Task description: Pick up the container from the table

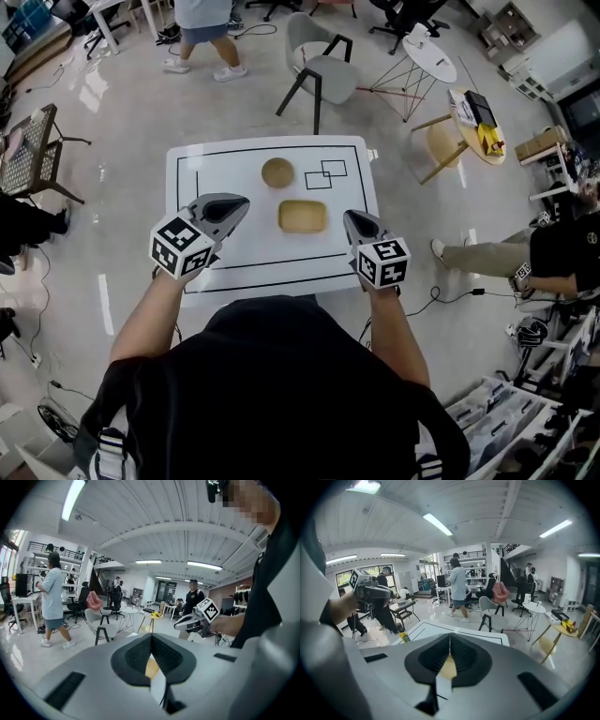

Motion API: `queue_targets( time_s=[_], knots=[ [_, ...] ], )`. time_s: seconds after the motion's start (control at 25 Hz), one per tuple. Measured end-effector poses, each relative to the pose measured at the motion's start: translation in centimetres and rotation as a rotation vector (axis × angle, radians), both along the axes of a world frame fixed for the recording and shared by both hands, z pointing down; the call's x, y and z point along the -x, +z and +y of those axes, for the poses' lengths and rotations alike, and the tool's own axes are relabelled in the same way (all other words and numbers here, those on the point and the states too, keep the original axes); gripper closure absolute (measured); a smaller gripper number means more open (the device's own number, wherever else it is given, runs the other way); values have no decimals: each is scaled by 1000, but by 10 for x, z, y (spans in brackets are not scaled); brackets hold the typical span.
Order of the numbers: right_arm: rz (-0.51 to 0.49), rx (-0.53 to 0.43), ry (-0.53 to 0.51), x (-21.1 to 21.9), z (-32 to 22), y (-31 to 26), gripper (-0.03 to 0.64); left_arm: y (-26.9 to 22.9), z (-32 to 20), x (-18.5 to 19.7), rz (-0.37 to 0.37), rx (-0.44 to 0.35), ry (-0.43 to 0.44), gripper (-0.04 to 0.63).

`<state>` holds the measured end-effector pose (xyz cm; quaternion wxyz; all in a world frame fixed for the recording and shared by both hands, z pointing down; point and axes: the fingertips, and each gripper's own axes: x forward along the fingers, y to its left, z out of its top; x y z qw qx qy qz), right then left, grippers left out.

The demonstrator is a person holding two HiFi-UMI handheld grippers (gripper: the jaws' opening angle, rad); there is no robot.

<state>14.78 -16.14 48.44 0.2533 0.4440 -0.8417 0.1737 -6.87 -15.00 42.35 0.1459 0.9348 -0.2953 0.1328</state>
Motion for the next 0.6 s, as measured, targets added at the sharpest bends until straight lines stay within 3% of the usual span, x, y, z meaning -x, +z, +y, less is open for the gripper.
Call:
queue_targets(
  time_s=[0.6],
  knots=[
    [-19,-23,-132,-14,-61,-2,609,-9,-31,2,-13,-19,-192,588]
  ],
)
